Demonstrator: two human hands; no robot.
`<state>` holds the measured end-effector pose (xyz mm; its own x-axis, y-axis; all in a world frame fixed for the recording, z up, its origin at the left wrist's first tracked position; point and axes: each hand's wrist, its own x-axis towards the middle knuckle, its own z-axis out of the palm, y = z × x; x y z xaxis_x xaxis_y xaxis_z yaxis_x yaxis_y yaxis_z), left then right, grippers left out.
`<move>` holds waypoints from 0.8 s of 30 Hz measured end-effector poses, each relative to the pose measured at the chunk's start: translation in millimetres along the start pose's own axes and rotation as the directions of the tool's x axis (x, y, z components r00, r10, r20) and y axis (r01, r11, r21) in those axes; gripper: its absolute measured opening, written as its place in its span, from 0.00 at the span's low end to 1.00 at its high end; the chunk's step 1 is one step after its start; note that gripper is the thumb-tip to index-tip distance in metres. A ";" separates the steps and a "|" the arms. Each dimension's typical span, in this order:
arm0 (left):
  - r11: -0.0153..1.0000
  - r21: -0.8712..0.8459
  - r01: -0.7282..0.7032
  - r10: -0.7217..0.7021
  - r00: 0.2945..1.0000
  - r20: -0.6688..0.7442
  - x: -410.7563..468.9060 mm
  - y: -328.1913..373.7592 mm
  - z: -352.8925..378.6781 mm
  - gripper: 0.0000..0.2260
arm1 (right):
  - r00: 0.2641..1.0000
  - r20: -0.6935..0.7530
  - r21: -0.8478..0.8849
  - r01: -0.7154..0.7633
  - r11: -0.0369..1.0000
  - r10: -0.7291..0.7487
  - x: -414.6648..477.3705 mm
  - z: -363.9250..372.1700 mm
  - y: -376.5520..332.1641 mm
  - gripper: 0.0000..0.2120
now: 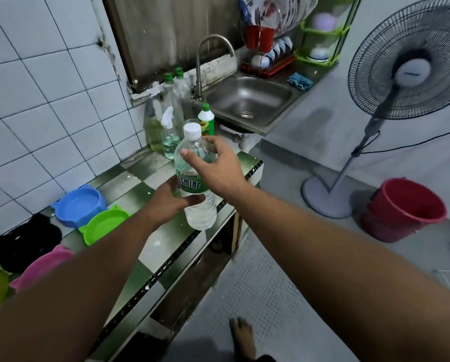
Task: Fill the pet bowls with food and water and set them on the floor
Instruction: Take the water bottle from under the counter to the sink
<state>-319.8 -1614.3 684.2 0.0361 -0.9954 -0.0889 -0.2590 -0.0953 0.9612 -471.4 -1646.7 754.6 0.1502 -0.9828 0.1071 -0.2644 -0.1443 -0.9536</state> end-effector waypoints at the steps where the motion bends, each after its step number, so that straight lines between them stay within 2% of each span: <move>1: 1.000 0.007 -0.002 0.002 1.000 -0.001 7.6 0.2 -0.6 0.27 | 1.000 0.005 0.004 -0.003 1.000 0.003 9.1 0.8 2.5 0.40; 7: 1.000 0.031 0.003 -0.001 0.999 -0.052 60.3 -2.0 3.0 0.24 | 0.997 0.056 -0.021 0.046 0.999 -0.045 66.1 -5.0 17.5 0.31; 14: 0.999 0.026 0.024 -0.022 0.997 -0.078 111.9 -1.2 0.4 0.26 | 0.997 0.077 -0.038 0.026 0.999 -0.023 124.5 -2.2 32.9 0.33; 24: 0.998 0.047 0.053 -0.048 0.993 -0.109 139.6 -13.5 -7.3 0.23 | 0.995 0.095 -0.043 0.011 0.999 -0.007 160.6 10.5 50.9 0.31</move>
<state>-304.3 -1751.9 660.7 0.1533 -0.9825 -0.1057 -0.3014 -0.1483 0.9419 -450.7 -1810.7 720.3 0.2423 -0.9663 0.0866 -0.3037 -0.1603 -0.9392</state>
